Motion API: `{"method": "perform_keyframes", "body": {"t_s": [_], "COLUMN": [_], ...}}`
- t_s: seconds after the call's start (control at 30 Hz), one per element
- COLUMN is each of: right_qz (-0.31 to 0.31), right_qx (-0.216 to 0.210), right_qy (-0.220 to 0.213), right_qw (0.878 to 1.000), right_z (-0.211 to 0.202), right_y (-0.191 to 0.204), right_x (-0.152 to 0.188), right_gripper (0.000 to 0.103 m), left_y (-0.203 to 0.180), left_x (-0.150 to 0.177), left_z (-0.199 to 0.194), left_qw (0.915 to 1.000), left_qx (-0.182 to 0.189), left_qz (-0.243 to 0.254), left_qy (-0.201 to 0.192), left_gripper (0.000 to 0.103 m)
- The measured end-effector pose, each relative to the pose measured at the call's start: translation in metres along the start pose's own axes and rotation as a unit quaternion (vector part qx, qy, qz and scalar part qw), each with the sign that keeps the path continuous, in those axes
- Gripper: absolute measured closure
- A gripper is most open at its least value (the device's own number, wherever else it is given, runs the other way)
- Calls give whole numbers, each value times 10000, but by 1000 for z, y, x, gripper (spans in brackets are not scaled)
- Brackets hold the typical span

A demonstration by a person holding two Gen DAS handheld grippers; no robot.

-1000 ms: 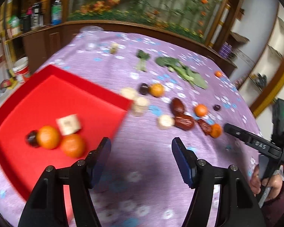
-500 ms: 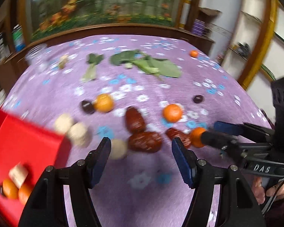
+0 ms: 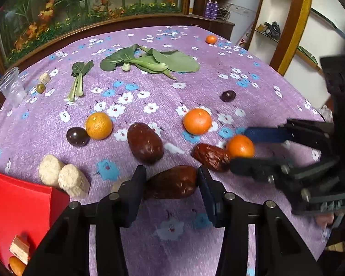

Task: Organize fruits
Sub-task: 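Grasp a large red date with the left tool while the right tool grasps a mandarin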

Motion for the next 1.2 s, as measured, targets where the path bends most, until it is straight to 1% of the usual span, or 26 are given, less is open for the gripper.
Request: {"method": "perform_keyframes", "body": {"t_s": [0.13, 0.27, 0.37, 0.43, 0.5, 0.6, 0.67, 0.7, 0.73, 0.83, 0.97, 1.1, 1.13, 1.2], "right_qz": [35, 107, 108, 102, 84, 126, 159, 171, 182, 252, 290, 226, 224, 263], "right_qx": [94, 117, 135, 134, 160, 134, 146, 165, 191, 162, 232, 308, 316, 304], "right_qy": [68, 103, 157, 179, 173, 186, 175, 184, 213, 228, 184, 147, 146, 143], "right_qw": [9999, 9998, 9997, 9997, 9997, 9997, 9996, 9995, 9994, 9993, 9991, 9992, 9991, 9991], "right_z": [-1, -2, 3, 7, 9, 10, 9, 8, 9, 8, 9, 10, 10, 9], "right_y": [-6, -11, -10, -9, -7, -6, -7, -8, -9, -9, -9, -7, -7, -8], "right_x": [4, 7, 8, 8, 8, 7, 8, 8, 9, 9, 9, 8, 8, 9], "right_gripper": [41, 41, 41, 41, 42, 49, 52, 58, 68, 68, 66, 66, 67, 68], "left_y": [-1, -4, -12, -13, -13, -12, -13, -14, -14, -13, -12, -10, -9, -8], "left_x": [-1, -4, -2, -2, -1, 0, 0, -1, -2, -6, -7, -5, -5, -4], "left_z": [3, 15, 19, 18, 16, 12, 8, 6, 4, 10, 25, 24, 23, 19], "left_qw": [9999, 9995, 9991, 9990, 9992, 9995, 9997, 9997, 9998, 9996, 9991, 9996, 9998, 9997], "left_qx": [-10, -63, 1, -25, 14, 8, 57, 65, 67, 5, -101, -124, -121, -229], "left_qz": [110, 278, 399, 425, 377, 294, 241, 222, 211, 255, 338, 227, 161, 69], "left_qy": [35, 105, 157, 165, 140, 109, 54, 27, 6, 69, 223, 118, 93, 31], "left_gripper": [58, 55, 55, 59, 60, 61, 61, 61, 61, 60, 58, 57, 58, 58]}}
Point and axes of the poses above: each gripper's, at about its wrist camera, not at the fingertips, and z roughly the way its jaws point, y to its left, x to its underside, the point moved 6 cm from there along z, roughly the way its jaws point, and after that the axes turned 11 degrees about z, right-handed, at the moved point
